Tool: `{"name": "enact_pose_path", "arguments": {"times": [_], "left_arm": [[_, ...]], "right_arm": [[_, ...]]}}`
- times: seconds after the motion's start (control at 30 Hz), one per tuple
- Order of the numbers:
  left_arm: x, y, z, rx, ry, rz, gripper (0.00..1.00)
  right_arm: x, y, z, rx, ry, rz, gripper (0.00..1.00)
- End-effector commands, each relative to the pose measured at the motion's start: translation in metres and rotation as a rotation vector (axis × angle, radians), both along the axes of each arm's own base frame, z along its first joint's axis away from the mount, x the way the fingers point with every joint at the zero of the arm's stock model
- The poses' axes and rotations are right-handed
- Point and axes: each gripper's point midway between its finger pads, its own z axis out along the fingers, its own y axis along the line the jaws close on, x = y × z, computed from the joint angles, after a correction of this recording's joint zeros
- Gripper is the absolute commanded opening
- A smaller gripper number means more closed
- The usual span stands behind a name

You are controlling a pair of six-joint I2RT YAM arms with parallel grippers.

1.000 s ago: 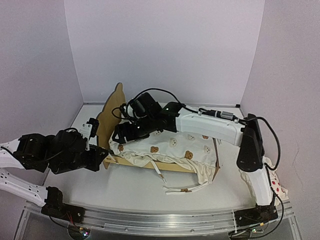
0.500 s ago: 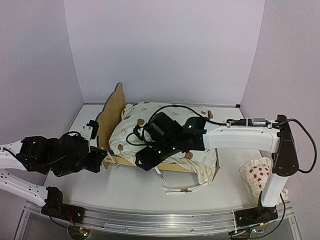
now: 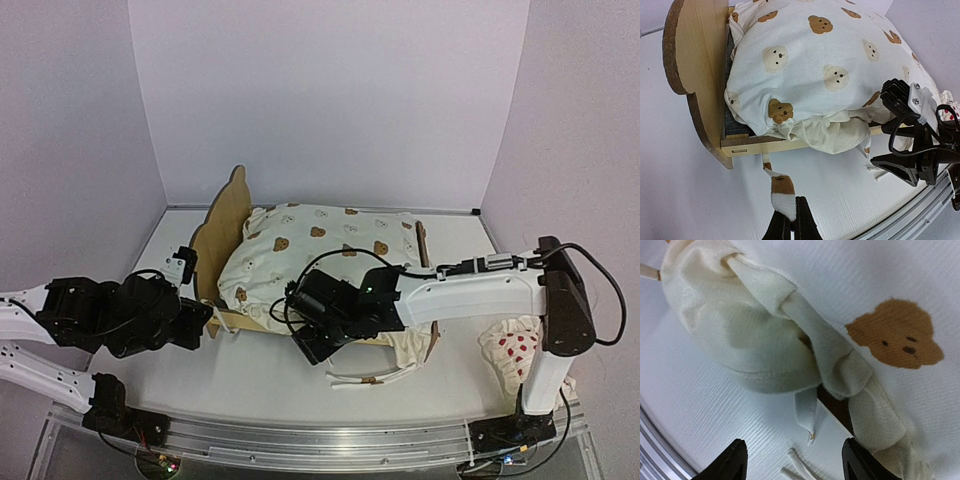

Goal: Set up the pet bed

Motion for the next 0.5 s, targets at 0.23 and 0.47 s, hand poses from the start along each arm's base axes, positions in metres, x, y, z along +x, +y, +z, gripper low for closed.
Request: {"name": "enact_pose_path", "arguments": {"times": [0.23,0.47], "left_arm": [[0.000,0.002,0.003,-0.028,-0.007,0.011,0.00],[-0.001,0.004,0.000,-0.022,-0.004,0.011,0.00]], "right_arm": [[0.024,0.015,-0.031,-0.051,-0.084,-0.041,0.52],[0.028,0.025,-0.036,-0.039,-0.101,-0.029,0.06]]}}
